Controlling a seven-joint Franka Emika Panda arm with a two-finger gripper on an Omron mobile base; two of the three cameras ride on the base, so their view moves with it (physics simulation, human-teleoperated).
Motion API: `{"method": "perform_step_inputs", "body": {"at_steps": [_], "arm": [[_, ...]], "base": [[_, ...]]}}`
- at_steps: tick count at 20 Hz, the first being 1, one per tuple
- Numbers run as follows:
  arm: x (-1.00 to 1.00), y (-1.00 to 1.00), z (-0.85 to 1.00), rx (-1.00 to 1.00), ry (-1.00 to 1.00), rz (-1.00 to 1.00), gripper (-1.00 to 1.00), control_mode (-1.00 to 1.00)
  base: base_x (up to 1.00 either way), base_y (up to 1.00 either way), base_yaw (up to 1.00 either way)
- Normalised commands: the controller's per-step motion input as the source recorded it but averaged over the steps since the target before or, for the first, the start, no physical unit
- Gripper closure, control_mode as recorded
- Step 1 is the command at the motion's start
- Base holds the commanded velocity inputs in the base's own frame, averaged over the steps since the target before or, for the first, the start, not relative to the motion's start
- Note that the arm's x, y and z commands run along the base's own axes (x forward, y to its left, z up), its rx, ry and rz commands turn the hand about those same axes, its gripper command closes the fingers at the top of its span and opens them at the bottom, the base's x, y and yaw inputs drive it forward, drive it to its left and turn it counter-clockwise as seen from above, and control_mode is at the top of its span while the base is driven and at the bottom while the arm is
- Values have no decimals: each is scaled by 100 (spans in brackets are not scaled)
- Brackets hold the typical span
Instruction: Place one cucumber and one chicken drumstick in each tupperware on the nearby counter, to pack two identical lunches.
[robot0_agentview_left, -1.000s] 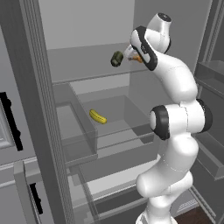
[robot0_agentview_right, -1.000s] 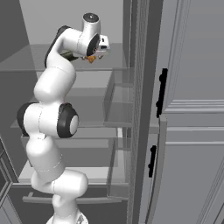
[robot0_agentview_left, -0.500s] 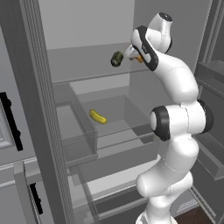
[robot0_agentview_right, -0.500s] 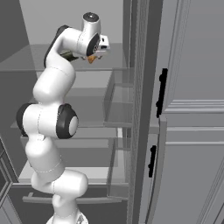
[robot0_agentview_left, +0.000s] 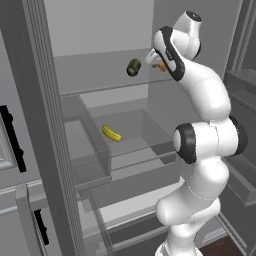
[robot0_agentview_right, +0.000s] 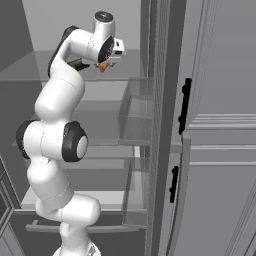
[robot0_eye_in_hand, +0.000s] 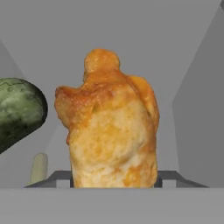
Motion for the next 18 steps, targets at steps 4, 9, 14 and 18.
{"method": "perform_step_inputs", "body": {"at_steps": [4,9,14,18], "arm": [[-100,-12,0,6,-23,0,100,-100],[-100,0,0,0,-15,0,100,-100],[-100,0,-3,-16,7,4,100,-100],[-100,0,-46,-30,36,1,100,-100]], "base": [[0,0,0],[0,0,0],[0,0,0],[0,0,0]]}}
